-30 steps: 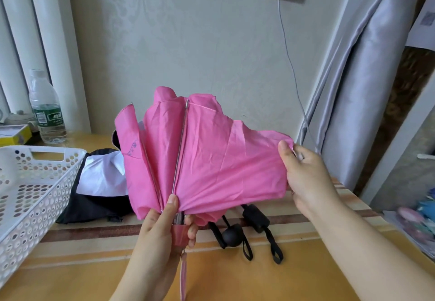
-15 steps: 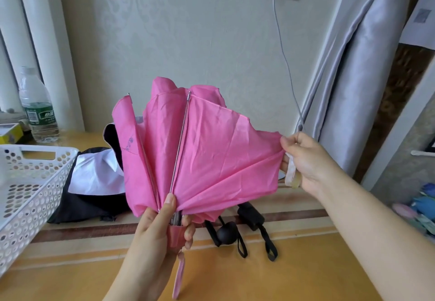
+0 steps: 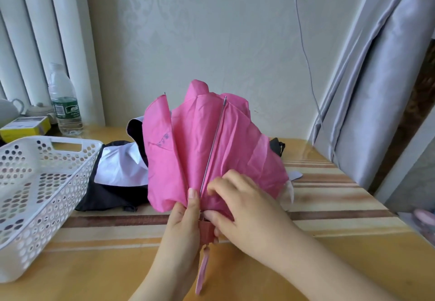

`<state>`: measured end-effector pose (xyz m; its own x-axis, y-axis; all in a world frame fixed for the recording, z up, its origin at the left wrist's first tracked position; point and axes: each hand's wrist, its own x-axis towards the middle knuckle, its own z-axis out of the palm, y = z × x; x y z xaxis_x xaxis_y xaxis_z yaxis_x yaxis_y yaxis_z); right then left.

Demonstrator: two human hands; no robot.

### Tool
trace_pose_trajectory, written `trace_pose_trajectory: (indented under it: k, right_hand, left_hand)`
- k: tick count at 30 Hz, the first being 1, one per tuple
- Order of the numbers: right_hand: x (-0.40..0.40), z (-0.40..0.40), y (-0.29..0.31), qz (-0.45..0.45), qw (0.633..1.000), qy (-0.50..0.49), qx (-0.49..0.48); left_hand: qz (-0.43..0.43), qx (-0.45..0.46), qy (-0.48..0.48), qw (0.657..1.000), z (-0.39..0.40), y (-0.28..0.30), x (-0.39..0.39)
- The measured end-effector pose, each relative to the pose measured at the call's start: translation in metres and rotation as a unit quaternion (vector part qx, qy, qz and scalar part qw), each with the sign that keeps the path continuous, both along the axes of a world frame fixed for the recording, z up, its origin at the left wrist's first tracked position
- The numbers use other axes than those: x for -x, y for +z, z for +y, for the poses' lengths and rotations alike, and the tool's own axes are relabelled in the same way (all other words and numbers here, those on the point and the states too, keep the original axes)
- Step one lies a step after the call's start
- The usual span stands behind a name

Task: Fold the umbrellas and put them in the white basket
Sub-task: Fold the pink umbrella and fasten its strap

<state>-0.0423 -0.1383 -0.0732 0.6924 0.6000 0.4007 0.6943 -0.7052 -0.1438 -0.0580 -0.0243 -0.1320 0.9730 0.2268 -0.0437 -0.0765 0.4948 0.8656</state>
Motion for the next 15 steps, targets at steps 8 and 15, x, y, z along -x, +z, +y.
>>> trace_pose_trajectory:
  k: [8,15]
  right_hand:
    - [-0.016,-0.017,-0.015,-0.096,0.994,0.027,-0.045]
    - [-0.023,-0.028,-0.007,-0.110,0.988,0.031,-0.104]
  left_hand:
    - [-0.032,-0.003,-0.059,0.998,0.002,-0.002,0.002]
    - [-0.054,0.085,-0.103,0.990,0.004,0.005,-0.001]
